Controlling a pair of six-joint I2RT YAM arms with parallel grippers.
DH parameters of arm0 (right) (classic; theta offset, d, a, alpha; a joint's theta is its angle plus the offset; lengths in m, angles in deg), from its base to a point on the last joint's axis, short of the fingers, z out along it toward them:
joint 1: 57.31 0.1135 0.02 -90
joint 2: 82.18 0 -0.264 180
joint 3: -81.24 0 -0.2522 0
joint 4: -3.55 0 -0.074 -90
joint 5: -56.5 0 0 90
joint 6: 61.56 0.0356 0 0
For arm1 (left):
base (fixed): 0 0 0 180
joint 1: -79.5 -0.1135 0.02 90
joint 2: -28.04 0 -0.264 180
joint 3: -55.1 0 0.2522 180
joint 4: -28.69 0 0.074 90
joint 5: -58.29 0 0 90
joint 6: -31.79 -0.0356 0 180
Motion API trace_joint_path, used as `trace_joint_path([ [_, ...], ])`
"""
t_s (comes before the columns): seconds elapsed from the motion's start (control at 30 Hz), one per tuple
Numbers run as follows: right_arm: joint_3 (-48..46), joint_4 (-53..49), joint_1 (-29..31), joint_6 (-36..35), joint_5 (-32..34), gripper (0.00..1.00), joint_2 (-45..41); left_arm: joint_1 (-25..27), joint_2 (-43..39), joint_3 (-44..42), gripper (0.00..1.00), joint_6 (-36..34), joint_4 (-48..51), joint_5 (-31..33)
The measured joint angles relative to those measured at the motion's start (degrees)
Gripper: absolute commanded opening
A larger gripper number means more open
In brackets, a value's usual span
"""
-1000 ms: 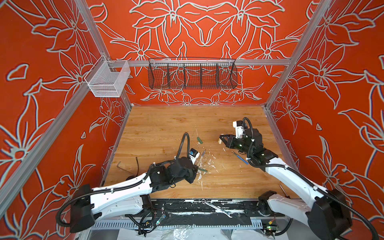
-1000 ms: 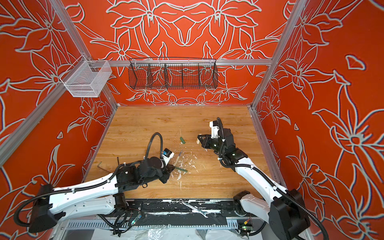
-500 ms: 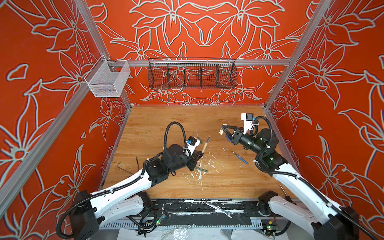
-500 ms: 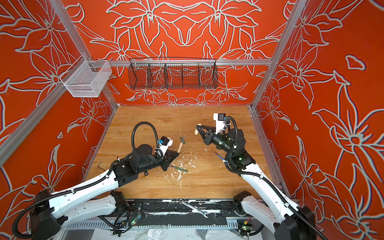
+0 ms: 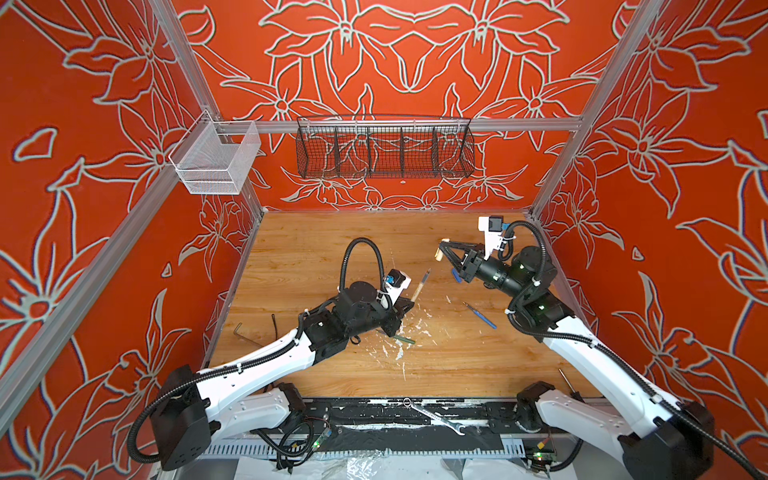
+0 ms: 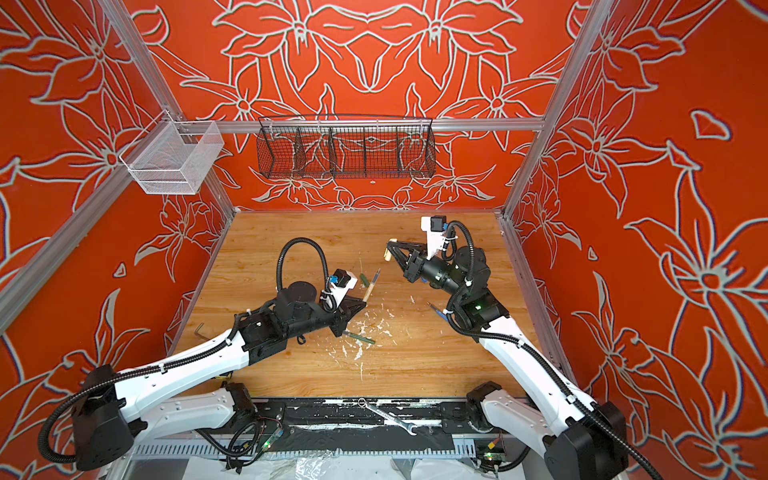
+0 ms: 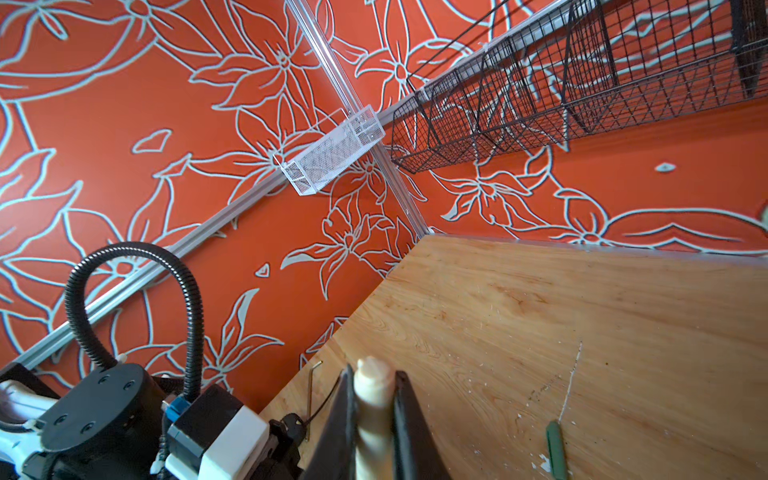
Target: Insert the pens into the pen caps
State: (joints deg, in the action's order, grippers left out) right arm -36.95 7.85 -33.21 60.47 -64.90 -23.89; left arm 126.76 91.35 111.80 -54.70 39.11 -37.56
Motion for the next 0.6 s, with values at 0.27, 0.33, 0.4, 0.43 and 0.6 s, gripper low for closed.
trace_joint_path([
  [0.27,1.07,-5.70,0.35,-4.90,1.75,0.00,0.11,2.16,0.63,-1.60,0.00,-5.20,-2.93,12.72],
  [0.33,1.09,-5.84,0.79,-5.73,2.21,0.00,0.59,3.02,1.38,-1.64,0.00,-6.47,-4.17,14.95],
  [0.4,1.11,-5.75,1.57,-6.51,2.51,0.00,1.29,3.34,1.79,-1.84,0.00,-7.17,-5.35,15.87],
  [0.43,1.11,-5.44,2.12,-6.82,2.58,0.00,1.75,3.37,1.81,-2.21,0.00,-7.32,-6.25,16.02],
  [0.6,0.94,-1.53,3.41,-6.95,2.86,0.00,2.84,3.37,1.44,-3.58,0.00,-7.34,-8.39,15.96],
])
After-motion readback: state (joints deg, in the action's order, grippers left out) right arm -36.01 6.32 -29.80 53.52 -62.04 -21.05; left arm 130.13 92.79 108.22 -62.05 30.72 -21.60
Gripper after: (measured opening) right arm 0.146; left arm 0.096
